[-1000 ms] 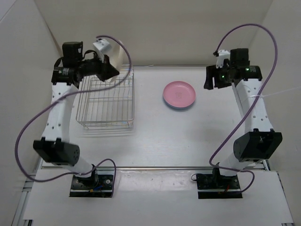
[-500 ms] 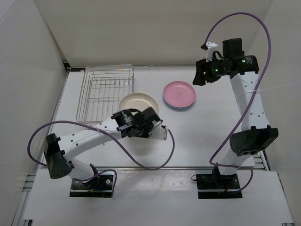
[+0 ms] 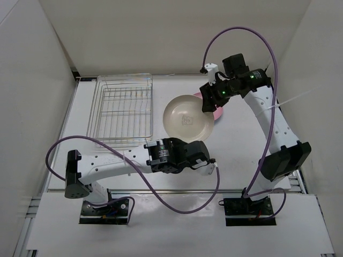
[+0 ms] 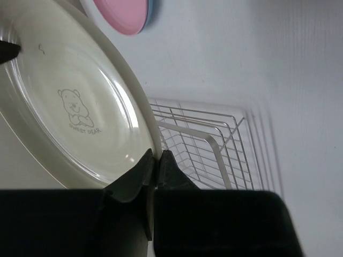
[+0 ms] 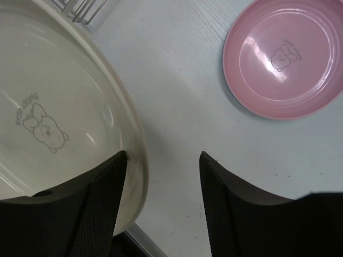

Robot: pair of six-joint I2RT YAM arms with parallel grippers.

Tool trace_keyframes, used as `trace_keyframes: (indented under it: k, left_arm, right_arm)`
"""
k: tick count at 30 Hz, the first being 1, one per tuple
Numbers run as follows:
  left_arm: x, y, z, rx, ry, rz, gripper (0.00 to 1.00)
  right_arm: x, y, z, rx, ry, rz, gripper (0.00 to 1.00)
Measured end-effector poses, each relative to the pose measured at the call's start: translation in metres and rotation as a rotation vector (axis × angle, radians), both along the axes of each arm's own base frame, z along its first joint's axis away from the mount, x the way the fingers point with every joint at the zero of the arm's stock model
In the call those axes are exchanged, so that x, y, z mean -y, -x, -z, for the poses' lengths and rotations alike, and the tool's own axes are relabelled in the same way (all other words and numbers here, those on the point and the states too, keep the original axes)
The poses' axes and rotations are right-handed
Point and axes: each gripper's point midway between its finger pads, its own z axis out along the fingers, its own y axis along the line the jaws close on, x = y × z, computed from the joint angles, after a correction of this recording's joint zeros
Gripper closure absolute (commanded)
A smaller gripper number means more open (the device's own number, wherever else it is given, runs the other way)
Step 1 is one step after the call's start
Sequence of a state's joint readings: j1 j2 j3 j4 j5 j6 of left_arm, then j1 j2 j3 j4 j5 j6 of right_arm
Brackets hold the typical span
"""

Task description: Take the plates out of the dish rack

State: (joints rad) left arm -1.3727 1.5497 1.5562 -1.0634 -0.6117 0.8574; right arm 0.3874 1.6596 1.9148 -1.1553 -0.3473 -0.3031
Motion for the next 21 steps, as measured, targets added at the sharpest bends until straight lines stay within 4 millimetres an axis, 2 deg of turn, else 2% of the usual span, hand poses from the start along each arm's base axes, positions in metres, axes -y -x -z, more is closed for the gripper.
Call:
trace_keyframes:
  k: [4, 5, 7, 8, 10, 11, 15, 17, 18, 21]
  left_arm:
    - [0.014, 0.004, -0.001, 0.004, 0.003, 0.027, 0.89]
    - [0.016, 0.004, 0.0, 0.003, 0.0, 0.027, 0.89]
    - [0.019, 0.003, 0.001, 0.003, -0.003, 0.03, 0.89]
    - [0.019, 0.003, 0.0, 0.004, -0.002, 0.03, 0.89]
    - [0.02, 0.003, 0.001, 0.001, -0.001, 0.032, 0.89]
    - [0.02, 0.004, 0.001, -0.003, -0.001, 0.034, 0.89]
    - [0.021, 0.005, 0.003, -0.014, 0.002, 0.032, 0.88]
    - [0.02, 0.002, 0.003, -0.012, 0.003, 0.025, 0.73]
    - [0.02, -0.001, 0.002, -0.005, 0.012, 0.016, 0.48]
    - [0.023, -0.011, -0.005, 0.023, 0.05, -0.007, 0.22]
  right_arm:
    - [-0.001, 0.0, -0.001, 0.003, -0.002, -0.002, 0.4]
    - [-0.001, 0.0, -0.001, 0.004, -0.002, -0.002, 0.53]
    - [0.0, -0.001, -0.001, 0.01, 0.0, -0.004, 0.72]
    - [0.0, -0.001, -0.001, 0.012, 0.0, -0.003, 0.88]
    - [0.0, -0.001, -0.002, 0.014, 0.0, 0.006, 0.97]
    - [0.001, 0.0, -0.002, 0.012, -0.003, 0.01, 1.0]
    - [0.001, 0.002, -0.006, 0.022, -0.012, 0.015, 1.0]
    - [0.002, 0.002, -0.008, 0.031, -0.013, 0.018, 1.0]
    - [0.003, 0.001, -0.008, 0.037, -0.011, 0.023, 1.0]
    - [0.007, -0.003, -0.004, 0.045, 0.011, 0.049, 1.0]
